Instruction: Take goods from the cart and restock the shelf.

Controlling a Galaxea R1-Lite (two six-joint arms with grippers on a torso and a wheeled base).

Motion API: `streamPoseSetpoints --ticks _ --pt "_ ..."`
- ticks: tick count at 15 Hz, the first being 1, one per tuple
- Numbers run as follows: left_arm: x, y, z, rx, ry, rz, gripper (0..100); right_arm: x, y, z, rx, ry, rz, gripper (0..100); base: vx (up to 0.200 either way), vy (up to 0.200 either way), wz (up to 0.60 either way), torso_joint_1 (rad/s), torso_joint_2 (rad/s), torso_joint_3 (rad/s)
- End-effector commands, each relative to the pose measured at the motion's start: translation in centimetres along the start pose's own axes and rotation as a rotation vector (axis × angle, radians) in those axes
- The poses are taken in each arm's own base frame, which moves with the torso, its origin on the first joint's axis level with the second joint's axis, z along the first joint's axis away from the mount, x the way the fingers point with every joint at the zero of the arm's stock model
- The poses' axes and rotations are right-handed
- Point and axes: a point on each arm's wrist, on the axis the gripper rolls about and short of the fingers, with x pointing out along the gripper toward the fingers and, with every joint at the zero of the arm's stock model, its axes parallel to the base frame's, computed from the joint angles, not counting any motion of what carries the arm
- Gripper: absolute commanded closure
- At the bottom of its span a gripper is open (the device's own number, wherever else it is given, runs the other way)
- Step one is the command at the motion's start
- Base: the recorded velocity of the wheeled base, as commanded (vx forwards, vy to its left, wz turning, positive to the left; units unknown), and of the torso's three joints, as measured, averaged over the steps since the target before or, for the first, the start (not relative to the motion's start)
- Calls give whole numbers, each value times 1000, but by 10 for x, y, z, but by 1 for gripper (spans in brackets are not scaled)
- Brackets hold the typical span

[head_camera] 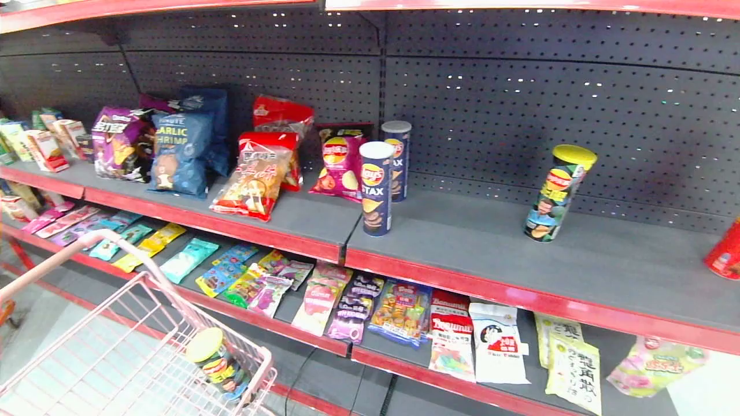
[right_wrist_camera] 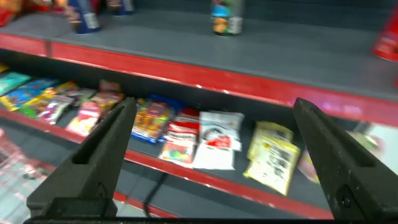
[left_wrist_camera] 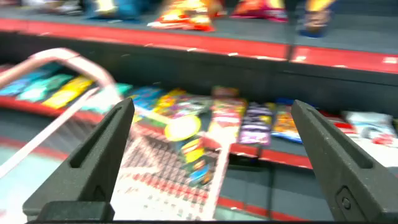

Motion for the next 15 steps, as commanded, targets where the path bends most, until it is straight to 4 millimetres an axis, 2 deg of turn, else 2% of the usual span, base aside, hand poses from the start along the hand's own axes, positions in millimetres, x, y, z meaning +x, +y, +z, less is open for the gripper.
streamPoseSetpoints --ticks 1,4,8,15 --pt "0 0 0 0 0 0 0 0 0 0 0 1 1 0 0 0 600 2 2 2" --pt "0 0 0 0 0 0 0 0 0 0 0 0 1 0 0 0 600 2 1 -1" --pt "0 0 0 0 0 0 0 0 0 0 1 1 -1 0 0 0 0 0 0 0" --pt "0 0 0 0 0 0 0 0 0 0 1 1 -1 0 0 0 0 -123 290 158"
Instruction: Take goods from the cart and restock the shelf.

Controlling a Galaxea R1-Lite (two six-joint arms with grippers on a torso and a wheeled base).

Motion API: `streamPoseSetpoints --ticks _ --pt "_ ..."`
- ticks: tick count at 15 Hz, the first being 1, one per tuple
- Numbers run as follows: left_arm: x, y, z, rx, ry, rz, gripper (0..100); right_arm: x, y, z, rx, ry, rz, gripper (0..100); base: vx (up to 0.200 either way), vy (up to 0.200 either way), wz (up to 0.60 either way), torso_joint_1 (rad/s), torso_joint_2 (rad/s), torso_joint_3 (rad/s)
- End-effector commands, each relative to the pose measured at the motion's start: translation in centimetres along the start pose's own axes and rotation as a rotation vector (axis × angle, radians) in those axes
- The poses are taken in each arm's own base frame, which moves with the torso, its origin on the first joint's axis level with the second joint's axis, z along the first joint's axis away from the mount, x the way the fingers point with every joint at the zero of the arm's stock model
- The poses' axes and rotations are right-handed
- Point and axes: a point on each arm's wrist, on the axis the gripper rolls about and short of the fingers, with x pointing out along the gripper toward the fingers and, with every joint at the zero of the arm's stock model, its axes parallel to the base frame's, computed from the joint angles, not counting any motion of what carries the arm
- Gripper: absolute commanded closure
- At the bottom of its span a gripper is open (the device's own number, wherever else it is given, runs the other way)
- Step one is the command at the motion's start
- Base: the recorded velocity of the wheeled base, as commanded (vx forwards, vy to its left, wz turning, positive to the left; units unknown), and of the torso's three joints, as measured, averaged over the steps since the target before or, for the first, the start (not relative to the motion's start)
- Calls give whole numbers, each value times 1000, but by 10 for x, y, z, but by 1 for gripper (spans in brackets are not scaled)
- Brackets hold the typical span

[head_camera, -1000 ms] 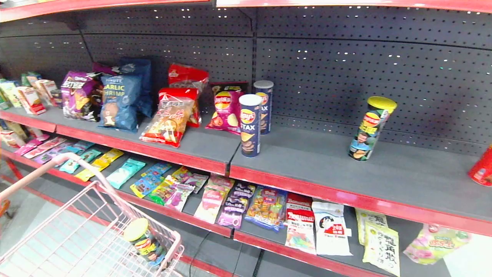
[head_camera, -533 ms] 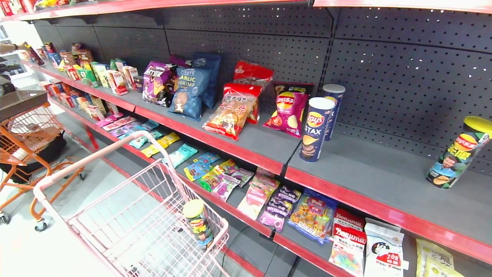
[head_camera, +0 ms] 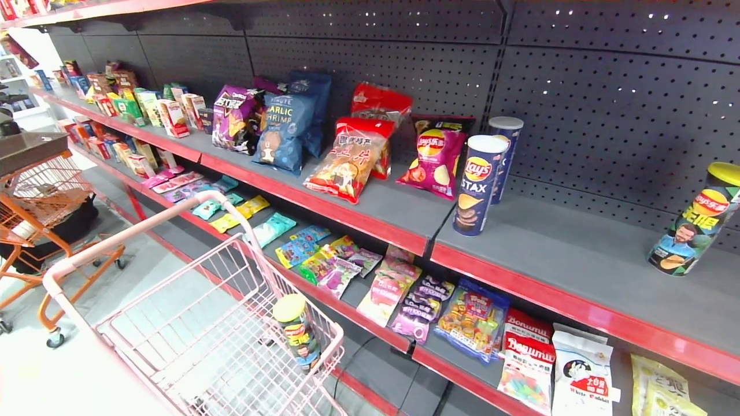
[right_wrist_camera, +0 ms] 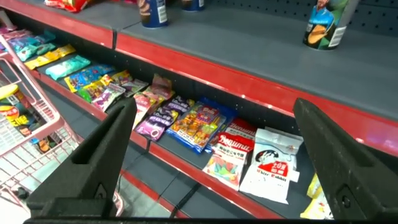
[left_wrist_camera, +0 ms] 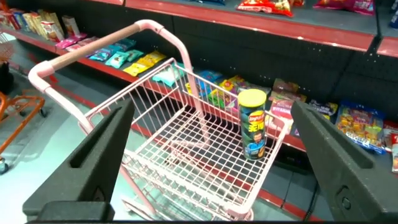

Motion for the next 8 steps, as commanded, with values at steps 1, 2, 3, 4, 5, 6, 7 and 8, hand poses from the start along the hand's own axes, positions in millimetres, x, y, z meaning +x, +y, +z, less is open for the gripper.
streamPoseSetpoints --ticks 1,2,3,4,5,6,7,8 --pt "0 0 0 0 0 0 0 0 0 0 -1 1 1 0 0 0 0 -149 339 183" --pt "0 0 0 0 0 -1 0 0 0 0 -1 1 1 0 0 0 0 -149 334 198" --pt "0 0 0 0 0 0 0 0 0 0 -1 1 1 0 0 0 0 -144 344 193" --pt "0 0 0 0 0 0 0 0 0 0 -1 1 1 0 0 0 0 -149 325 188" --pt "0 0 0 0 0 0 0 0 0 0 1 1 1 0 0 0 0 -149 334 188" --pt "0 0 0 0 0 0 0 0 0 0 -1 1 1 0 0 0 0 -154 334 198" --pt "0 0 0 0 0 0 0 0 0 0 1 1 1 0 0 0 0 -159 349 193" --pt "0 0 0 0 0 0 0 0 0 0 1 1 1 0 0 0 0 -149 344 198"
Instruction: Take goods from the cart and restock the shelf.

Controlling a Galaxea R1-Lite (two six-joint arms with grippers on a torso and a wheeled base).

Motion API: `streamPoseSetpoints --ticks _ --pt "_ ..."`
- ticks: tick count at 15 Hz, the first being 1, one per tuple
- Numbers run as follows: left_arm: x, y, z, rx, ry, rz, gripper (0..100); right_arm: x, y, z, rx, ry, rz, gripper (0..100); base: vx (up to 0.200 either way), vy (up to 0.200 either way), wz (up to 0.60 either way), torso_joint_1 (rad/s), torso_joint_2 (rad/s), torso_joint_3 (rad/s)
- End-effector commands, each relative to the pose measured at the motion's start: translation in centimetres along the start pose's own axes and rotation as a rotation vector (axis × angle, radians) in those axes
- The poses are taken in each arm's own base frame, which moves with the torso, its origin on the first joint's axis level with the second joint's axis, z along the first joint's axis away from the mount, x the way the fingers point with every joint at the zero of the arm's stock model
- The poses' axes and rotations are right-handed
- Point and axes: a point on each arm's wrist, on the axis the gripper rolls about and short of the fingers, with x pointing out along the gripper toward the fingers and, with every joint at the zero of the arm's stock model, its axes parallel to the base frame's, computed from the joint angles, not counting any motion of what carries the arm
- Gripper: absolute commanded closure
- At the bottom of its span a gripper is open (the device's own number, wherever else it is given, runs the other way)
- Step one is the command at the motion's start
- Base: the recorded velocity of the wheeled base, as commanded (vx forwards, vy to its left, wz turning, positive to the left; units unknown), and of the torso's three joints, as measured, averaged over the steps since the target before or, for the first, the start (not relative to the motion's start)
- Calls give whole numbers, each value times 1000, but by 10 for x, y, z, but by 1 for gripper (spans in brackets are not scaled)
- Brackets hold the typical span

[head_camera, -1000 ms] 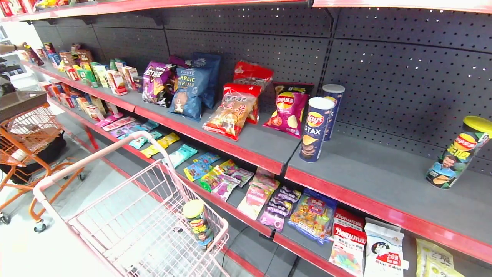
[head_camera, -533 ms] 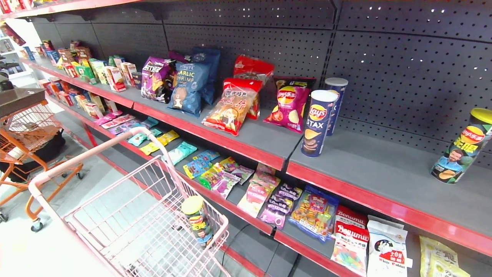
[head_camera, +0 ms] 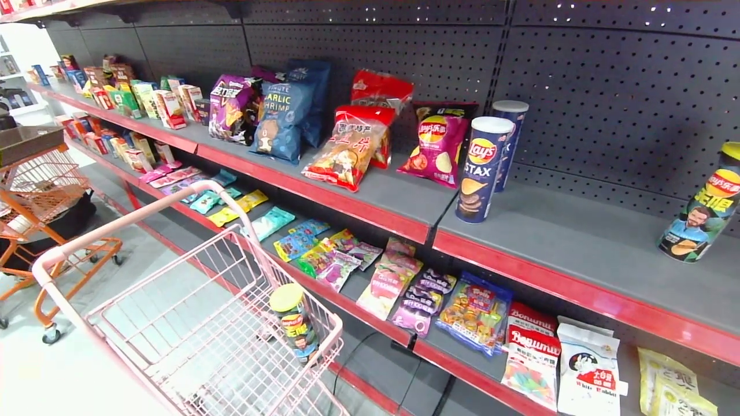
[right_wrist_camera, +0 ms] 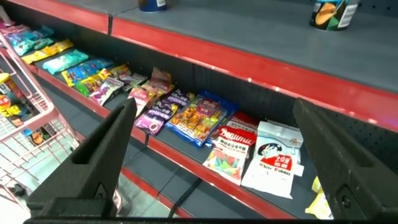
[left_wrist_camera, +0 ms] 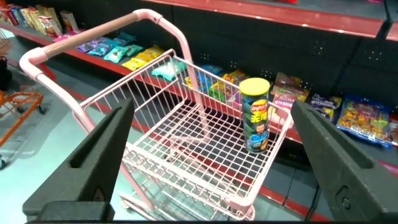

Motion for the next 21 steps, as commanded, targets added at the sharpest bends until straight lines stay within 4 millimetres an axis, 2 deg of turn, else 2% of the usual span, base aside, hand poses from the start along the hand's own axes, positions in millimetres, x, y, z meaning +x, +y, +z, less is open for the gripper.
streamPoseSetpoints --ticks 1,10,18,21 --pt "0 0 0 0 0 0 0 0 0 0 -1 1 0 0 0 0 0 -154 344 203" --pt "0 0 0 2 0 -1 0 0 0 0 1 1 0 0 0 0 0 -151 373 220" --pt "0 0 0 0 0 -3 0 0 0 0 1 1 0 0 0 0 0 -192 527 332" --pt "1 0 0 5 15 -6 0 0 0 0 -1 1 0 0 0 0 0 -100 276 183"
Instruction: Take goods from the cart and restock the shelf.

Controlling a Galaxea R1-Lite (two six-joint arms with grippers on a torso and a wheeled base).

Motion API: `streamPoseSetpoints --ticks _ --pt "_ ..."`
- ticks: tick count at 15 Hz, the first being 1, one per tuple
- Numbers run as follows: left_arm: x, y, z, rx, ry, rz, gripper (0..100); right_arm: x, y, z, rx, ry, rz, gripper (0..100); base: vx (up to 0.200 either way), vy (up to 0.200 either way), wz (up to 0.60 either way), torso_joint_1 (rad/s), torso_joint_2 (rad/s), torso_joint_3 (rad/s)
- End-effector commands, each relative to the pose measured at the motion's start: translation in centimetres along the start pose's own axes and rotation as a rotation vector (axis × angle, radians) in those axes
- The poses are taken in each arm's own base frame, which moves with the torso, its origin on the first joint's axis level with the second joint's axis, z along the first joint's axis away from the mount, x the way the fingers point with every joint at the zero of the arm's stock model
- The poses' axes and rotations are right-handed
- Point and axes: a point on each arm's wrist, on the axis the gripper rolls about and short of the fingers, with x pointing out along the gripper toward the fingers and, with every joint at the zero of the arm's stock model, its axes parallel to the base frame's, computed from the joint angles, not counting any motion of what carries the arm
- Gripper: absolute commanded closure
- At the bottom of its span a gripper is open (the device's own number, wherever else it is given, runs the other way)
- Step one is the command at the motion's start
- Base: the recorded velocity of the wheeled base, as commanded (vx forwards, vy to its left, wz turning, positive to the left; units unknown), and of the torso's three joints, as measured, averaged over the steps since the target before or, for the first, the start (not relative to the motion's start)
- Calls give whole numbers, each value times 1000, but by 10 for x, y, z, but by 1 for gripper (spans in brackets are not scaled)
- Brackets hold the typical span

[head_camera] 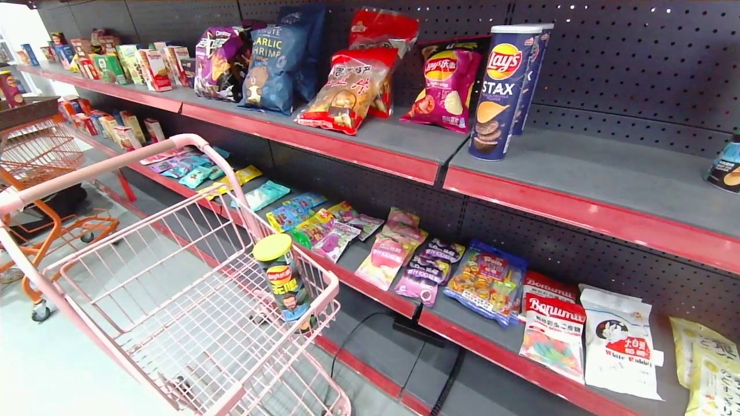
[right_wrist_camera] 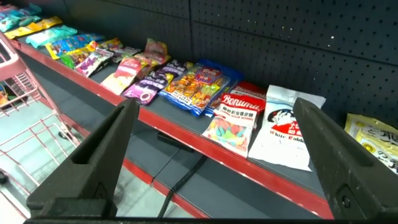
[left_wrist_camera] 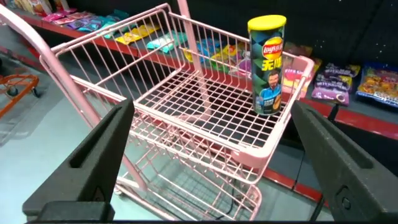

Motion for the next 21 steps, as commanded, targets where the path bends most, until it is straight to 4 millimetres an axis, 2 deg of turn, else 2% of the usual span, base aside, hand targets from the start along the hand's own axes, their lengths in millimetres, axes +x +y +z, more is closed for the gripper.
streamPoseSetpoints --ticks 1,2,3,4,5,6,7,8,9,11,14,19,20,21 --pt "0 0 0 2 1 1 0 0 0 0 1 1 1 0 0 0 0 -27 80 66" --pt "-2 0 6 4 -29 -15 0 0 0 0 -1 1 1 0 0 0 0 0 0 0" --pt "-4 1 56 -11 -70 -36 0 0 0 0 -1 1 1 0 0 0 0 0 0 0" --pt "6 2 90 -47 -47 -30 0 0 0 0 -1 1 1 0 0 0 0 0 0 0" --pt "43 5 139 -124 35 18 0 0 0 0 -1 1 1 0 0 0 0 0 0 0" --pt "43 5 139 -124 35 18 0 0 0 0 -1 1 1 0 0 0 0 0 0 0" --pt "96 6 132 -41 240 67 0 0 0 0 -1 1 3 0 0 0 0 0 0 0" --pt "118 6 126 -44 298 60 0 0 0 0 -1 0 3 0 0 0 0 0 0 0" --pt "158 5 117 -52 311 4 0 0 0 0 -2 0 3 0 0 0 0 0 0 0" --pt "207 2 92 -69 324 -139 0 0 0 0 -2 1 3 0 0 0 0 0 0 0" --pt "252 -5 55 -77 422 -248 0 0 0 0 -2 1 3 0 0 0 0 0 0 0" --pt "293 -31 10 -35 462 -396 0 0 0 0 -4 1 3 0 0 0 0 0 0 0" --pt "294 -33 8 -33 461 -401 0 0 0 0 -4 1 3 0 0 0 0 0 0 0" --pt "304 -45 -1 -23 444 -440 0 0 0 0 -4 1 3 0 0 0 0 0 0 0"
